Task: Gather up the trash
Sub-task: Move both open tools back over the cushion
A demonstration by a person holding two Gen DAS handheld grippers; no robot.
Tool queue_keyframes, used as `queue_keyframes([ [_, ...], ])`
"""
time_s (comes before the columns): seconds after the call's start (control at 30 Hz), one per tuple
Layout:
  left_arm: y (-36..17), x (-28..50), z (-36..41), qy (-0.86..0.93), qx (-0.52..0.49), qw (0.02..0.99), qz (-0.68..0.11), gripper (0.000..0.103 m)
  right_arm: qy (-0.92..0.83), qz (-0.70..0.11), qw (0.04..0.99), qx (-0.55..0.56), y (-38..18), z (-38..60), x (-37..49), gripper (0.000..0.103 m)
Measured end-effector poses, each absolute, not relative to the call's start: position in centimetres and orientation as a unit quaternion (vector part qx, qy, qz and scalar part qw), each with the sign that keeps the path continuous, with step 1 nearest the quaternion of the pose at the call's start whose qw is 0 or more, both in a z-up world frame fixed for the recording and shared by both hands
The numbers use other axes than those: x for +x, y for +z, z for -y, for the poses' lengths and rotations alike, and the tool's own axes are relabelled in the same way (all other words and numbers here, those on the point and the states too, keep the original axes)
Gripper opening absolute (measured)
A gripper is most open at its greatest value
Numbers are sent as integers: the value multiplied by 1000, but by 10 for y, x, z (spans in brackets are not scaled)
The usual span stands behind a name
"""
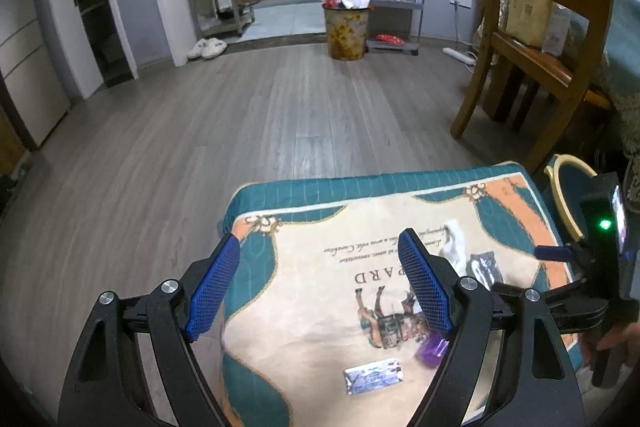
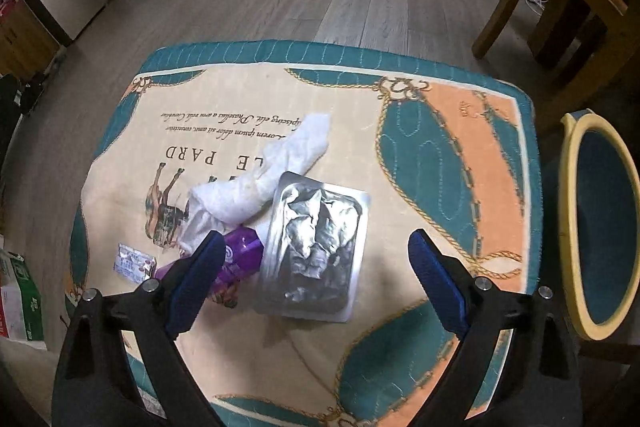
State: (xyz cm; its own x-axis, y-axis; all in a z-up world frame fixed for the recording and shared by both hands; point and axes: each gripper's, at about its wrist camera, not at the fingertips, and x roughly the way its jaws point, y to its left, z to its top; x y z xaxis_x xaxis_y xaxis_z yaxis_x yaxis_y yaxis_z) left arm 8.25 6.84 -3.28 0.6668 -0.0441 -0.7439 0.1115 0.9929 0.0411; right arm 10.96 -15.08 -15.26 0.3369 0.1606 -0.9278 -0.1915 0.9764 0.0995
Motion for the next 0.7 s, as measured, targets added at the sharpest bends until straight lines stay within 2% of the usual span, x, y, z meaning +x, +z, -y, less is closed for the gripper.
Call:
queue_keyframes([
  [0.17, -34, 83, -58, -58, 46, 911, -407, 82, 114, -596, 795, 12, -167, 149, 113, 84],
  [0.6, -46, 100, -34, -83, 29, 901, -425, 82, 121, -617, 772, -91, -189, 137, 103, 80],
  [0.63, -51, 104, -31, -85, 25, 897, -433, 82, 123, -618, 770, -96, -191, 137, 102, 78],
  [0.7, -64, 109, -24, -84, 21, 889, -449, 82, 127, -622, 767, -94, -192, 138, 100, 67],
])
